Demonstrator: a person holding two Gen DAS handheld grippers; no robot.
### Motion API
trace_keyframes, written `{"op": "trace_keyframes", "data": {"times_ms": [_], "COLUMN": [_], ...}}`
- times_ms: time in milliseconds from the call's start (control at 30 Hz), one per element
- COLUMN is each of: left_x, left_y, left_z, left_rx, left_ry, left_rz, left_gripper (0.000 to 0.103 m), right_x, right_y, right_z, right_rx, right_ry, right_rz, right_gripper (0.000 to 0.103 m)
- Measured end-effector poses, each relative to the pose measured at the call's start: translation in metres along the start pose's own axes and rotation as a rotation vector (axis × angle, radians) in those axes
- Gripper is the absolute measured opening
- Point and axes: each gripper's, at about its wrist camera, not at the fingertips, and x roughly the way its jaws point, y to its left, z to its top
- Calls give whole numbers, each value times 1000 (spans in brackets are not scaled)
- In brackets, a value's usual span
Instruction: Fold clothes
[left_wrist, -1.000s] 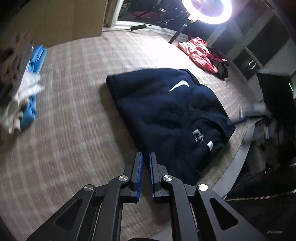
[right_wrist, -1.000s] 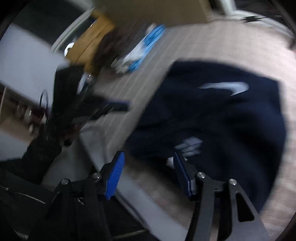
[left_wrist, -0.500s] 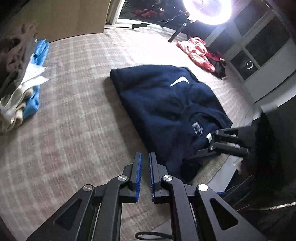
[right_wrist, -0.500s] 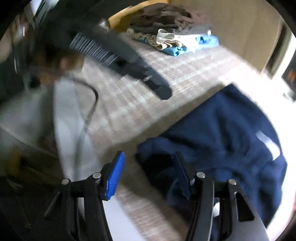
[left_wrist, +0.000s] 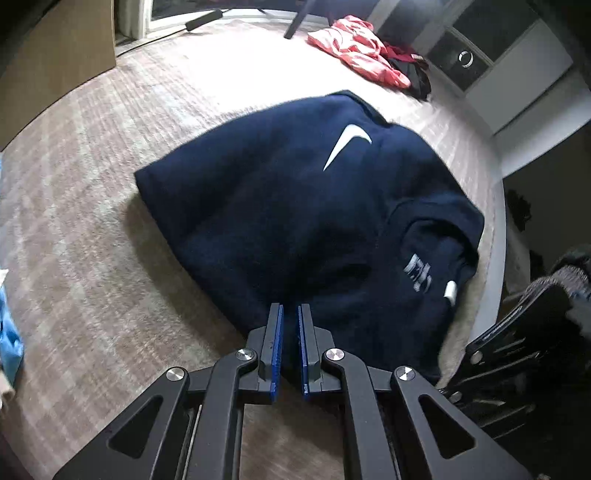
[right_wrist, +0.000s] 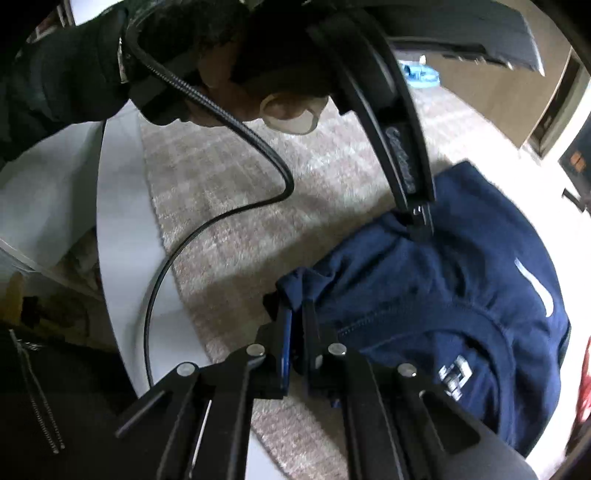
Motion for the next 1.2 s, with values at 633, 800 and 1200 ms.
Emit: {"op": "trace_keyframes", "data": {"times_ms": [633, 800, 1200], "left_x": [-44, -31, -5], "left_y": [-32, -44, -72], "left_z": [-94, -114, -54], "left_rx": [-156, -152, -21], "left_ry": [-92, -23, -19], "left_rz": [-126, -46, 19], "left_gripper": [5, 5, 5], "right_x": [-58, -78, -64], "right_y": [-97, -161, -199], "right_z": [-18, -76, -160], "right_rx": [436, 703, 932], "right_ry": [-92, -81, -43], "right_rz": [95, 6, -19], "right_gripper": [26, 25, 27]}}
